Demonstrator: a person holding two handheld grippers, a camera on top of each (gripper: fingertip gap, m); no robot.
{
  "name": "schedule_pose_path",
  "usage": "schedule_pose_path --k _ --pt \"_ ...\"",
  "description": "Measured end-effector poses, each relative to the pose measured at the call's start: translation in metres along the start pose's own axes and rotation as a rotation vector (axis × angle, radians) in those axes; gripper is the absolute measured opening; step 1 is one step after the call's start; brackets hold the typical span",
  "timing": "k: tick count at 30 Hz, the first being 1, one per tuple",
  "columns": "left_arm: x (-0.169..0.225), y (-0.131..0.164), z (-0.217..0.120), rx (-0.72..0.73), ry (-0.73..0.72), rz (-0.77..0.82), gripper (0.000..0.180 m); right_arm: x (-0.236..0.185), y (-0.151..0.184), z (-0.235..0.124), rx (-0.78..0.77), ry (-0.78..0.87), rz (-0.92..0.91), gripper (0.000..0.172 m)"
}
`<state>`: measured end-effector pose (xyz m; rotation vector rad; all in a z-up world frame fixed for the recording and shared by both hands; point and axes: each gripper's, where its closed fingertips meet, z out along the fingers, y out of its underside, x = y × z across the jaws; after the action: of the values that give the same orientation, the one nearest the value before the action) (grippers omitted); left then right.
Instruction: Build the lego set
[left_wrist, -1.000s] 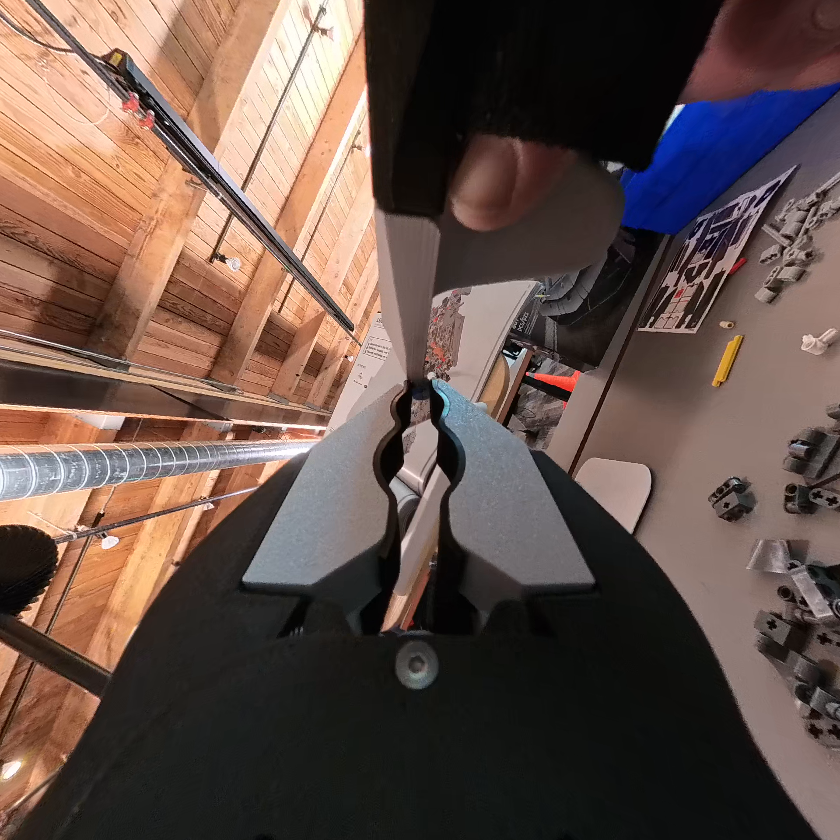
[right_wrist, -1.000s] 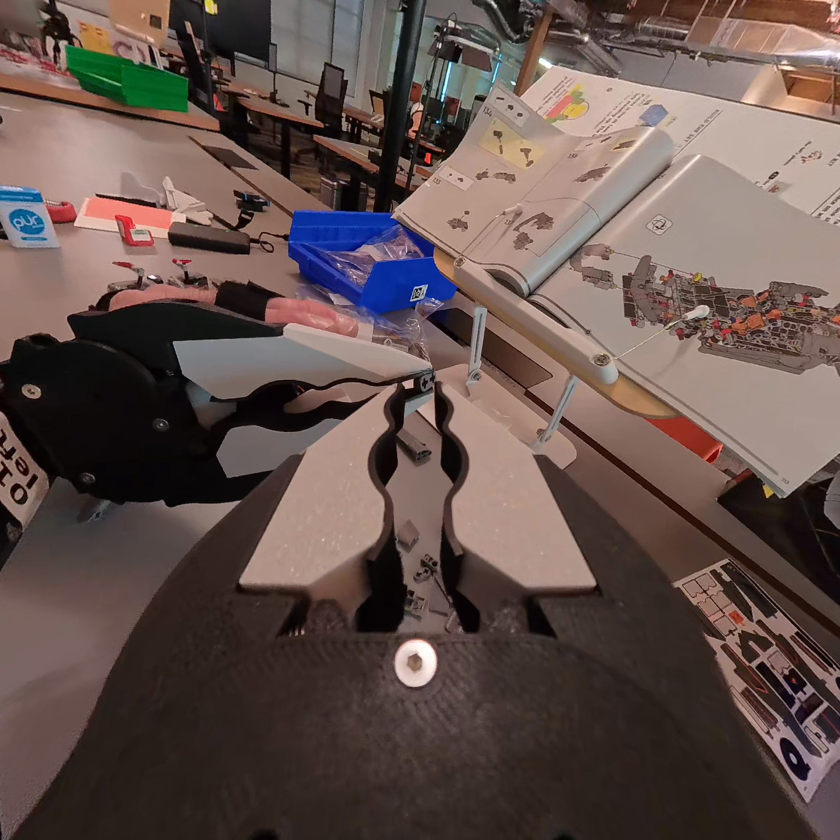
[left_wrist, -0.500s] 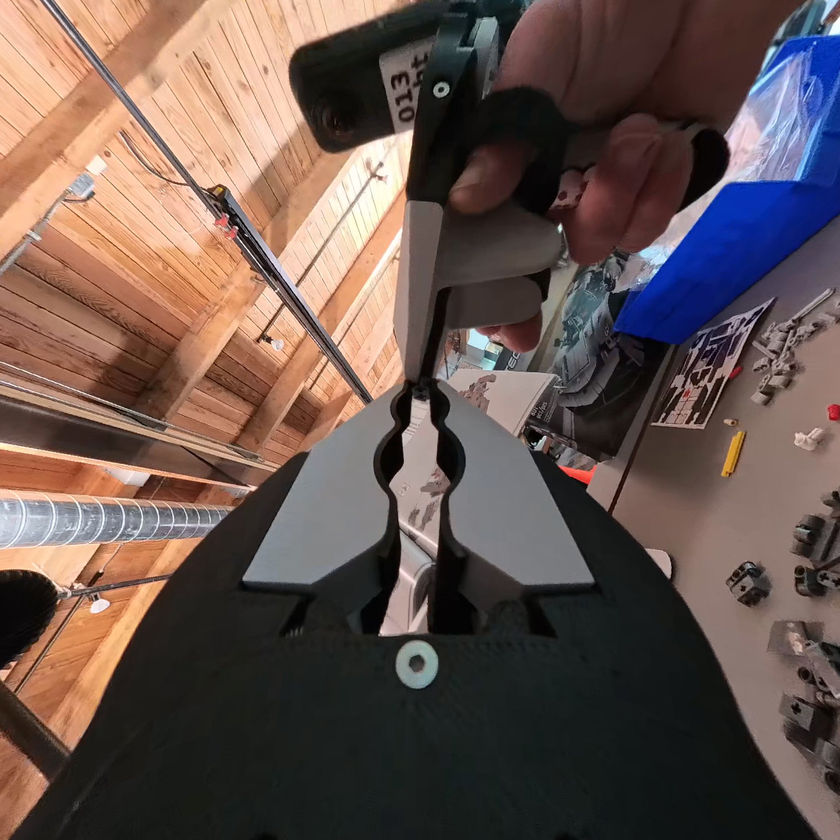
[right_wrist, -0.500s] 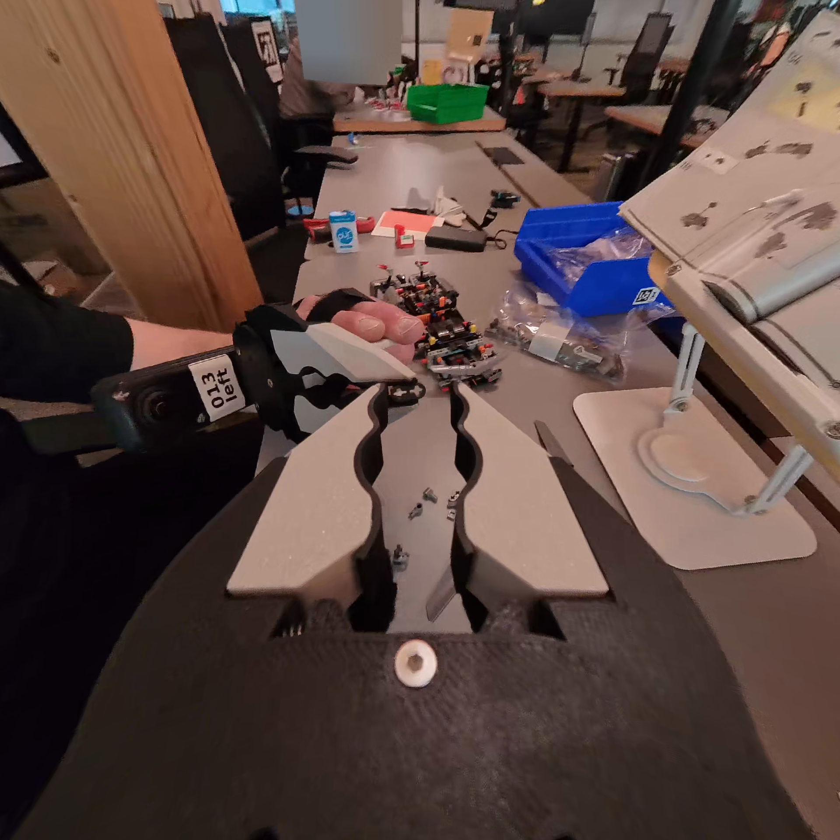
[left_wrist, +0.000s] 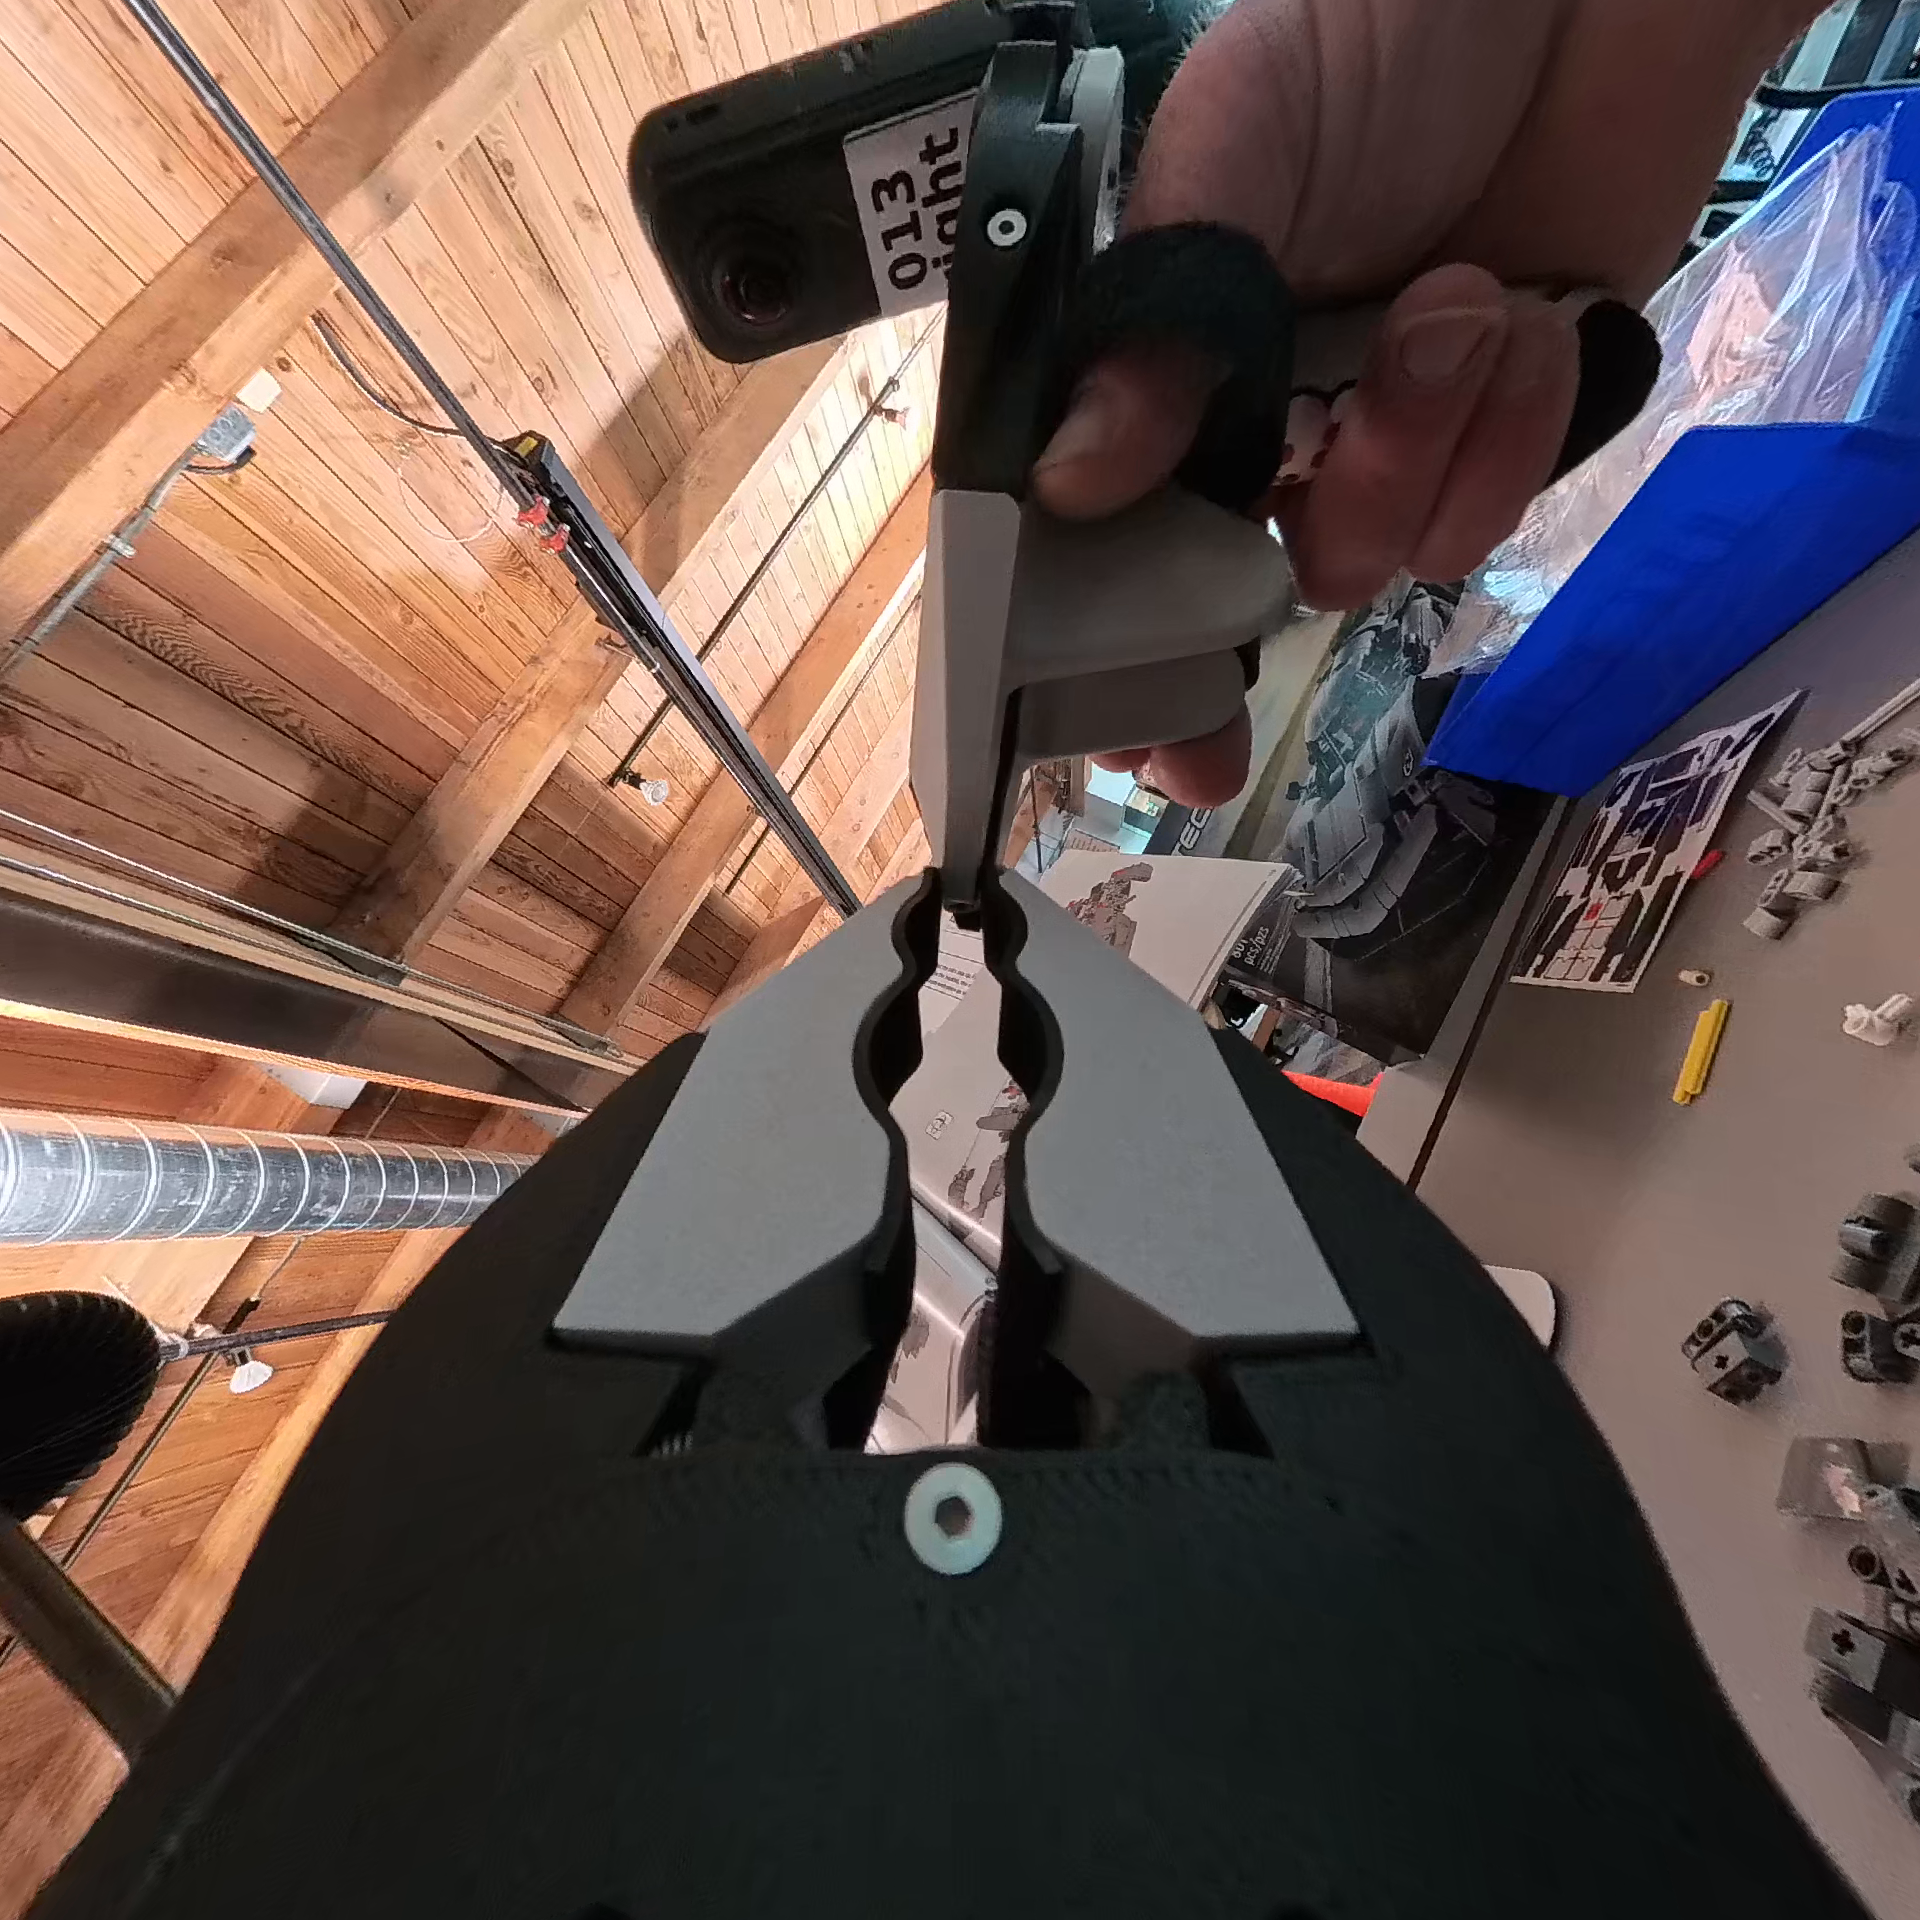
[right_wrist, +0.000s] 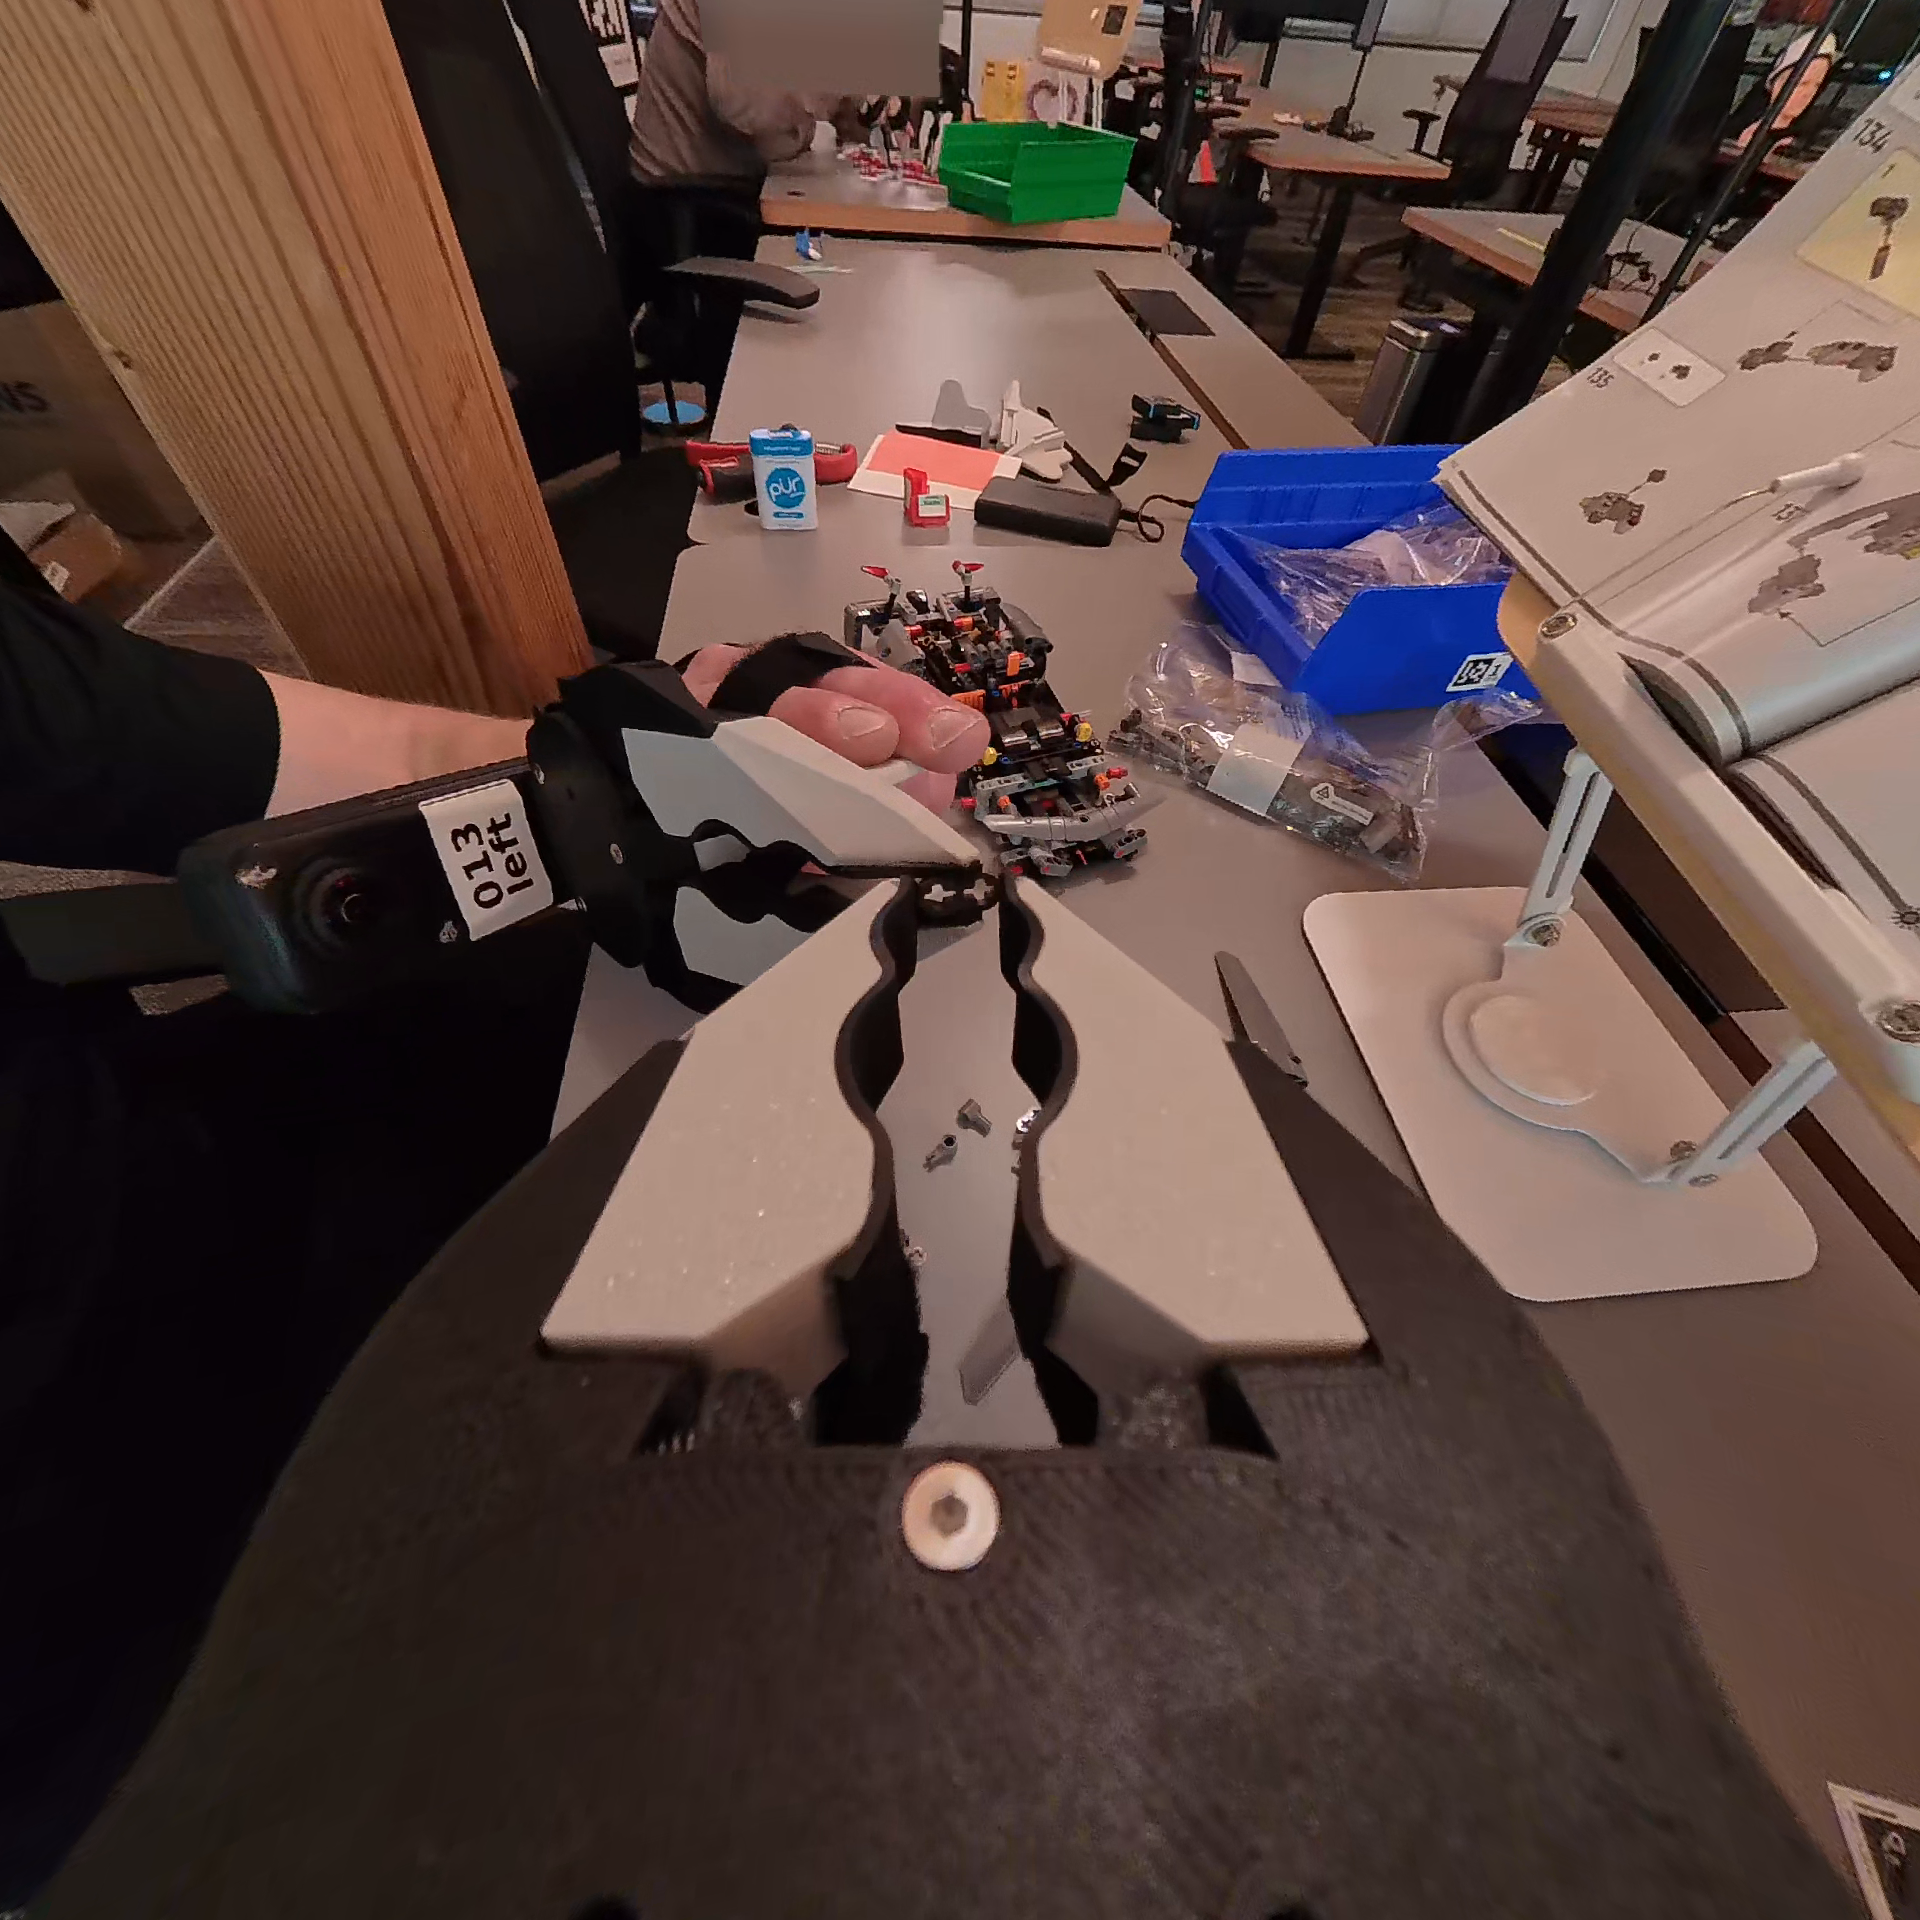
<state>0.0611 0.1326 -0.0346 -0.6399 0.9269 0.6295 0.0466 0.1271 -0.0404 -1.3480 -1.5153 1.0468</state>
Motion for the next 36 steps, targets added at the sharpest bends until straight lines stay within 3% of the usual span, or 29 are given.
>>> schedule_pose_path --k 4,8,13,15,20,28,36 --pt "0.004 0.009 0.002 -0.033 0.033 -0.031 0.013 0.013 0.005 -0.003 -0.049 0.081 -0.019 0.012" --pt "0.014 0.034 -0.013 -0.120 0.181 -0.153 0.020 0.030 0.030 -0.012 -0.179 0.177 -0.038 0.012" --pt "0.100 0.067 -0.063 -0.293 0.725 -0.330 0.013 0.010 0.089 0.006 -0.420 0.143 -0.082 0.012" --pt "0.125 0.064 -0.083 -0.278 0.847 -0.361 0.006 0.002 0.114 0.016 -0.507 0.126 -0.087 0.012" --pt "0.161 0.056 -0.116 -0.321 1.126 -0.421 0.012 -0.011 0.149 0.033 -0.606 0.098 -0.094 0.012" --pt "0.186 0.052 -0.119 -0.354 1.217 -0.413 0.012 -0.018 0.180 0.042 -0.650 0.062 -0.065 0.013" --pt "0.190 0.053 -0.115 -0.382 1.218 -0.437 0.003 -0.022 0.183 0.051 -0.653 0.042 -0.169 0.013"
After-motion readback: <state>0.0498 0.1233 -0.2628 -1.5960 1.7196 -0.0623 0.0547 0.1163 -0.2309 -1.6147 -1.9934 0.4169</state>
